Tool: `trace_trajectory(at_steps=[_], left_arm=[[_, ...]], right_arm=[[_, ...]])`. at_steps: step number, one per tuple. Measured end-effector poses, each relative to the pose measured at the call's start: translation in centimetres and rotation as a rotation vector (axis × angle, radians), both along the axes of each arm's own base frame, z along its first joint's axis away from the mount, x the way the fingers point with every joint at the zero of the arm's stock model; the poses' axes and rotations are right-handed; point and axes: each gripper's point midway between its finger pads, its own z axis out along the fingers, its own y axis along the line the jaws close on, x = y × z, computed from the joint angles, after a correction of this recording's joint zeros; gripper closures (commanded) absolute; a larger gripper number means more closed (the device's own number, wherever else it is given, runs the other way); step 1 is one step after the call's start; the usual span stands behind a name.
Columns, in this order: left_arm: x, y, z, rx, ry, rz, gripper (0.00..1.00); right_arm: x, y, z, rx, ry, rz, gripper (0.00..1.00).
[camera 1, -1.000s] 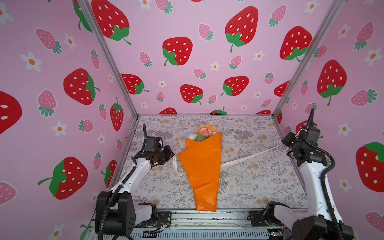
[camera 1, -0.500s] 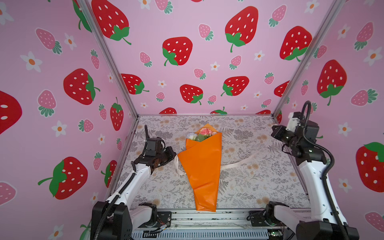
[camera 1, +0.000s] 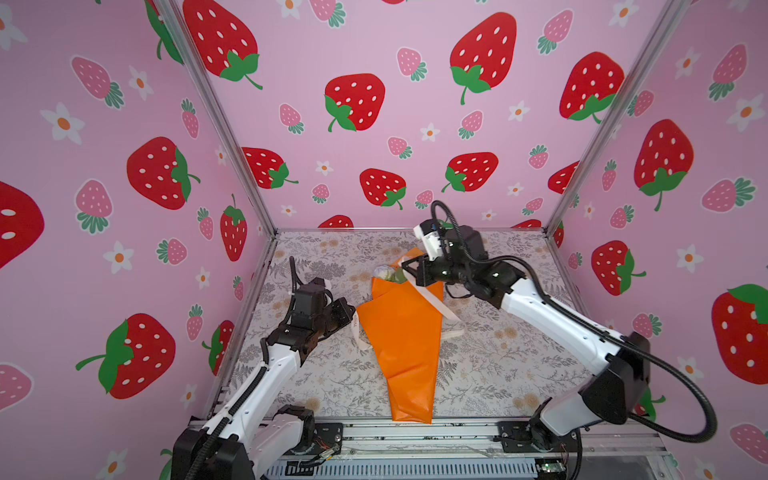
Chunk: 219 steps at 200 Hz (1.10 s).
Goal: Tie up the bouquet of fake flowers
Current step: 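Carry the ribbon over the cone with the right gripper toward the left gripper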
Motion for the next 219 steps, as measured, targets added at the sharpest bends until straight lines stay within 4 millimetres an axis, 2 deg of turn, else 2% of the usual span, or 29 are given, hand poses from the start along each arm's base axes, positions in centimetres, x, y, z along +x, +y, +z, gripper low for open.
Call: trace_trajectory(at_steps=[24, 53, 91, 110, 128, 136, 153, 169, 193, 202, 219], left_arm=[[-1.1, 0.6, -1.1, -0.005, 0.012, 0.04, 1.0], [-2.2, 1.3, -1.2, -0.017, -0.009, 0.084, 1.0], [-2.8, 2.1, -0.4, -0.02, -0.068, 0.125, 1.0], [-2.8, 2.3, 0.1, -0.019, -0.09, 0.134, 1.0], [-2.8, 2.5, 0.3, -0.017, -0.103, 0.142, 1.0], [-2.8, 2.5, 0.5, -0.016, -0.108, 0.145, 1.0], [-2.9, 2.6, 0.6, -0.014, -0.113, 0.148, 1.0], [-2.8, 2.5, 0.8, -0.013, -0.124, 0.142, 1.0], [-2.6, 2.2, 1.0, -0.008, -0.143, 0.12, 1.0], [-2.4, 1.9, 1.1, -0.008, -0.147, 0.096, 1.0], [-2.0, 0.7, 1.1, 0.007, -0.135, 0.017, 1.0]], right_arm=[[-1.1, 4.6, -4.6, -0.084, 0.045, 0.06, 1.0], [-1.3, 7.4, -8.6, -0.149, 0.105, 0.11, 0.99], [-1.8, 11.1, -11.4, -0.201, 0.142, 0.215, 0.97], [-3.8, 12.3, -12.6, -0.218, 0.166, 0.302, 0.94], [-6.1, 12.8, -13.0, -0.227, 0.178, 0.386, 0.83], [-6.6, 12.8, -13.1, -0.233, 0.175, 0.404, 0.76], [-6.3, 12.5, -13.4, -0.261, 0.148, 0.391, 0.66], [-5.8, 11.4, -13.8, -0.285, 0.133, 0.362, 0.61], [-5.1, 7.3, -13.0, -0.298, 0.122, 0.273, 0.59], [-4.6, 5.2, -12.0, -0.278, 0.11, 0.228, 0.58], [-2.4, 0.6, -9.4, -0.205, 0.065, 0.095, 0.59]])
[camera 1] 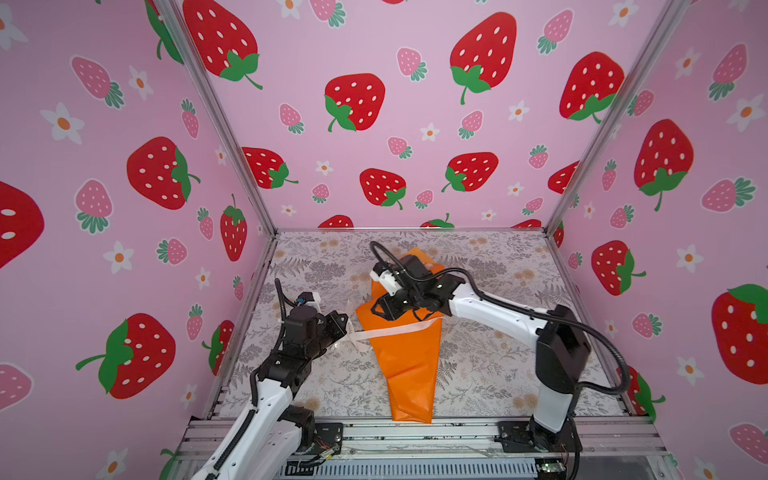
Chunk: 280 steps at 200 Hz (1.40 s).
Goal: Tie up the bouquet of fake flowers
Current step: 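Carry the ribbon over the cone with the right gripper toward the left gripper, then bring both ribbon ends together above the cone with both grippers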
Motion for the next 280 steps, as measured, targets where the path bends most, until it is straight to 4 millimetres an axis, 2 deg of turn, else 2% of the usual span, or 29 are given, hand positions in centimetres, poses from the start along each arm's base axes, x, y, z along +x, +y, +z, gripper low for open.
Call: trace_trajectory(at_steps=[23, 39, 53, 66, 80, 101, 126, 182, 223, 240, 248, 256, 261, 268, 280], left_arm=[[1.5, -3.2, 1.5, 0.04, 0.02, -0.176, 1.0], [2.6, -6.6, 3.7, 0.076, -0.008, -0.341, 1.0], [3.1, -10.0, 5.6, 0.103, -0.05, -0.491, 1.0], [3.0, -12.7, 6.9, 0.119, -0.086, -0.607, 1.0], [2.5, -15.0, 7.4, 0.124, -0.105, -0.716, 1.0], [1.7, -16.4, 6.6, 0.123, -0.088, -0.81, 1.0], [0.8, -16.6, 5.4, 0.118, -0.047, -0.864, 1.0], [0.1, -16.8, 5.4, 0.103, -0.043, -0.899, 1.0], [0.2, -16.8, 5.4, 0.105, -0.047, -0.9, 1.0], [0.1, -16.7, 5.3, 0.109, -0.04, -0.898, 1.0], [0.1, -16.6, 5.2, 0.111, -0.039, -0.898, 1.0], [0.1, -16.6, 5.2, 0.114, -0.04, -0.896, 1.0], [0.1, -16.5, 5.2, 0.118, -0.041, -0.893, 1.0], [0.0, -16.3, 5.1, 0.124, -0.042, -0.887, 1.0], [0.1, -16.0, 5.0, 0.143, -0.044, -0.867, 1.0]], right_arm=[[3.0, -7.1, 3.3, 0.135, -0.099, -0.204, 0.6], [4.0, -11.3, 4.0, 0.207, -0.148, -0.314, 0.61], [3.7, -13.3, 3.6, 0.254, -0.189, -0.337, 0.54], [2.8, -13.9, 2.4, 0.274, -0.228, -0.303, 0.51], [1.8, -13.7, 1.0, 0.272, -0.257, -0.235, 0.49], [1.1, -12.7, -0.3, 0.253, -0.313, -0.126, 0.43], [1.0, -10.6, -1.2, 0.233, -0.394, -0.008, 0.4], [-1.2, -4.8, -2.4, 0.285, -0.51, 0.231, 0.38], [-0.8, -2.5, -3.6, 0.309, -0.534, 0.264, 0.39], [-0.3, -2.2, -4.3, 0.314, -0.54, 0.253, 0.48], [0.0, -2.2, -4.6, 0.311, -0.536, 0.24, 0.59], [0.3, -2.2, -4.9, 0.308, -0.525, 0.223, 0.78], [0.4, -2.2, -4.9, 0.306, -0.529, 0.22, 0.86], [0.7, -2.3, -5.0, 0.301, -0.529, 0.203, 0.93], [1.3, -2.6, -4.9, 0.288, -0.533, 0.165, 0.99]])
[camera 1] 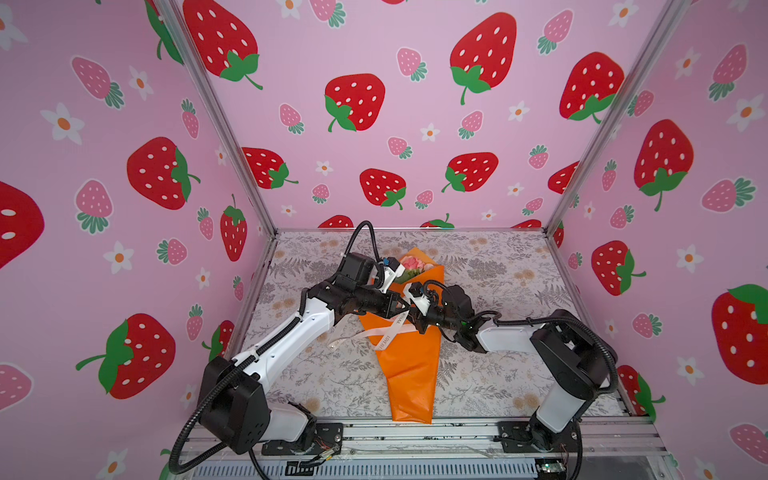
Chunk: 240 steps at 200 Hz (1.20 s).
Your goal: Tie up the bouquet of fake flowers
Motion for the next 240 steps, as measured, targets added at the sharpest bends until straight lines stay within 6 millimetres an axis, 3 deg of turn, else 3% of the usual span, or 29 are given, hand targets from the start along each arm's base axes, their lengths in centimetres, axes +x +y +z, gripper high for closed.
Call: trace_trajectory(at_steps=[31, 52, 78, 96, 109, 141, 172, 206, 240], left_arm=[[1.5, 1.8, -0.9, 0.085, -0.024, 0.114, 1.0], [3.4, 3.9, -2.9, 0.168, 0.003, 0.225, 1.0], [6.1, 5.5, -6.6, 0.298, 0.096, 0.326, 0.65], [7.5, 7.3, -8.8, 0.414, 0.138, 0.391, 0.56], [7.7, 7.9, -9.3, 0.461, 0.135, 0.407, 0.53], [6.0, 5.2, -7.1, 0.453, 0.04, 0.311, 0.54], [3.4, 1.9, -5.0, 0.382, -0.06, 0.167, 0.52], [1.6, 0.0, -7.2, 0.393, -0.034, 0.043, 0.47], [1.3, -0.4, -11.8, 0.474, 0.038, -0.019, 0.46]], right_arm=[[1.9, -2.5, 0.4, -0.017, 0.063, -0.14, 1.0], [3.6, -5.1, 1.3, -0.028, 0.128, -0.243, 1.0], [5.3, -6.5, 1.7, -0.088, 0.228, -0.329, 1.0], [7.3, -9.0, -0.2, -0.161, 0.329, -0.437, 1.0], [8.0, -10.5, -1.8, -0.208, 0.405, -0.489, 1.0], [7.4, -10.9, -4.8, -0.291, 0.548, -0.511, 1.0], [7.4, -10.3, -4.9, -0.297, 0.607, -0.501, 0.99], [7.6, -10.0, -4.3, -0.279, 0.616, -0.498, 0.98], [7.5, -10.2, -4.5, -0.286, 0.63, -0.501, 0.98]])
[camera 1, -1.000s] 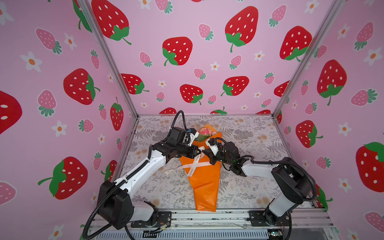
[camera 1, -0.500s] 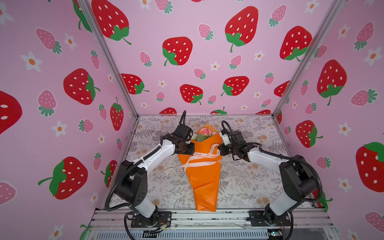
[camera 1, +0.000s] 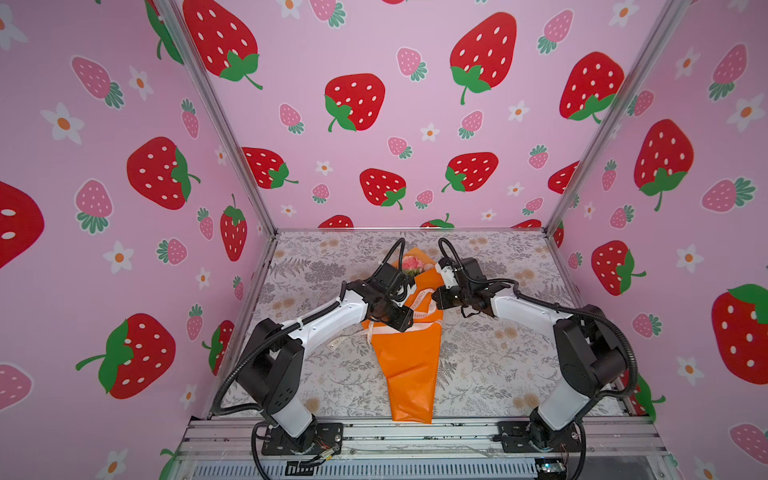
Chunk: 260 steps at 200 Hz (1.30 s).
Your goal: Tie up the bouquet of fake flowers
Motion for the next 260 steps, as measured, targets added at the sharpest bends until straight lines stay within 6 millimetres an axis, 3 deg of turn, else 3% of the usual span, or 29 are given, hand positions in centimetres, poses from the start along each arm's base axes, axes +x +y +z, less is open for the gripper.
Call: trace_trajectory(at_steps=[29, 91, 141, 180, 216, 260], left_arm=[[-0.2, -0.2, -2.2, 0.05, 0.037, -0.034, 0.45], [1.4, -0.6, -3.3, 0.11, 0.004, -0.067, 0.41], [0.5, -0.8, -5.2, 0.153, 0.039, -0.124, 0.44], [0.3, -0.9, -5.5, 0.165, 0.042, -0.143, 0.56], [0.4, -0.8, -5.5, 0.179, 0.032, -0.15, 0.8], [0.3, -0.9, -5.3, 0.181, 0.02, -0.158, 1.0]], right_arm=[[0.1, -0.2, 0.0, 0.002, 0.005, -0.006, 0.97], [0.0, -0.4, -0.2, 0.021, 0.032, -0.012, 0.96], [-0.6, -0.5, -0.8, 0.025, 0.056, -0.006, 0.95], [-0.7, -0.7, -1.1, 0.024, 0.065, -0.007, 0.95], [-0.8, -0.7, -1.2, 0.027, 0.07, -0.008, 0.95], [-1.1, -0.7, -1.5, 0.034, 0.083, -0.005, 0.95]])
